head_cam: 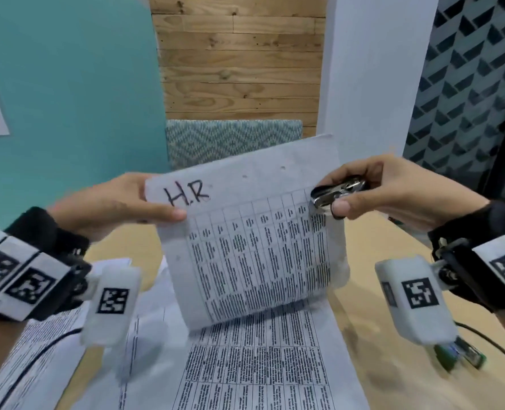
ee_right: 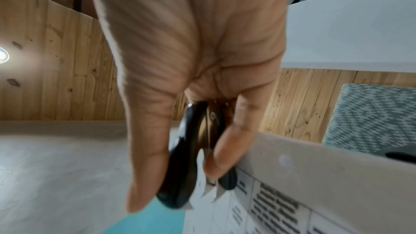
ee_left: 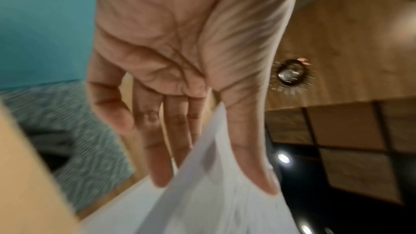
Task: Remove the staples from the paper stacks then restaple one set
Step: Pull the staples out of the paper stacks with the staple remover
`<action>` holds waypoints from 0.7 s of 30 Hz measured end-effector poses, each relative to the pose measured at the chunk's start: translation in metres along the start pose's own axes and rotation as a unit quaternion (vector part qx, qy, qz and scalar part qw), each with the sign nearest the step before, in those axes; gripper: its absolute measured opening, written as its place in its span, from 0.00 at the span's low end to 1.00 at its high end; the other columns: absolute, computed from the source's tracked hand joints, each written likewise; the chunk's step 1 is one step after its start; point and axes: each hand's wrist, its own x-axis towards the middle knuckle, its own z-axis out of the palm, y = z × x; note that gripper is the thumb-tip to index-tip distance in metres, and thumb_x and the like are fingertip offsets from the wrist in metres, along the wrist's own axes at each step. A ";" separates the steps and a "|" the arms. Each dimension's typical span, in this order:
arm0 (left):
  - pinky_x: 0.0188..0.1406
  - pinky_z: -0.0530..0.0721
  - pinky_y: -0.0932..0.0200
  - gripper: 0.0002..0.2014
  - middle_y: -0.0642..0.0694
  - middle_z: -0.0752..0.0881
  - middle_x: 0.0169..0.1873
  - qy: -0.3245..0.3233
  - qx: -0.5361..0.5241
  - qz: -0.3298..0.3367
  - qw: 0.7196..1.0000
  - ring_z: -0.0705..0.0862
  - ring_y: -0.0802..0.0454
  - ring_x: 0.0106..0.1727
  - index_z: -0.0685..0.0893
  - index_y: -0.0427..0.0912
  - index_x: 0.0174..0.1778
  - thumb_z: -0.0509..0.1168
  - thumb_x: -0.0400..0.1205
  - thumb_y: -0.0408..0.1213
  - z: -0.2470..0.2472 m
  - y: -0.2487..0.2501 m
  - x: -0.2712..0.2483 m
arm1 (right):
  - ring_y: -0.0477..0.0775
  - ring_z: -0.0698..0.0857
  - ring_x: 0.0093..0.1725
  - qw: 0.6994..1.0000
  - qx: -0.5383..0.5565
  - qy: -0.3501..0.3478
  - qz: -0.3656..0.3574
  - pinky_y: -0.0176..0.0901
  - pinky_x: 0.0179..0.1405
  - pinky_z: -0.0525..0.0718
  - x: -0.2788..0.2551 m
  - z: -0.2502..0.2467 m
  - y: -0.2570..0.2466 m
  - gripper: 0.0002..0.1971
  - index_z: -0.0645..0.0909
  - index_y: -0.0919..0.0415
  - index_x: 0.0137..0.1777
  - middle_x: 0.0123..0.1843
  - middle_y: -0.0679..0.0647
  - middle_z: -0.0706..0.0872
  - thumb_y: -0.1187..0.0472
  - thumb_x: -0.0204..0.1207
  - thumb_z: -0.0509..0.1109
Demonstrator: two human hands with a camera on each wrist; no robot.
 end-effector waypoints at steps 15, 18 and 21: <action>0.50 0.87 0.59 0.08 0.53 0.91 0.43 0.201 -0.087 0.139 0.966 0.88 0.55 0.46 0.88 0.45 0.44 0.75 0.72 0.43 0.031 -0.013 -0.004 | 0.42 0.88 0.35 0.990 0.011 0.116 -0.076 0.29 0.30 0.82 0.004 0.011 -0.002 0.35 0.84 0.55 0.41 0.38 0.42 0.89 0.39 0.33 0.85; 0.50 0.86 0.52 0.06 0.56 0.89 0.38 0.251 -0.052 0.172 0.951 0.86 0.54 0.44 0.87 0.49 0.41 0.72 0.72 0.46 -0.009 0.015 -0.013 | 0.38 0.86 0.33 0.987 -0.026 0.134 -0.081 0.32 0.32 0.84 0.007 0.025 0.004 0.27 0.80 0.56 0.45 0.39 0.46 0.86 0.44 0.49 0.80; 0.50 0.81 0.50 0.06 0.57 0.89 0.37 0.289 -0.021 0.174 0.941 0.84 0.51 0.44 0.90 0.54 0.39 0.74 0.70 0.49 -0.050 0.040 -0.030 | 0.40 0.86 0.37 0.991 -0.081 0.097 -0.051 0.35 0.35 0.86 0.008 0.036 0.014 0.34 0.77 0.57 0.51 0.42 0.49 0.87 0.34 0.51 0.76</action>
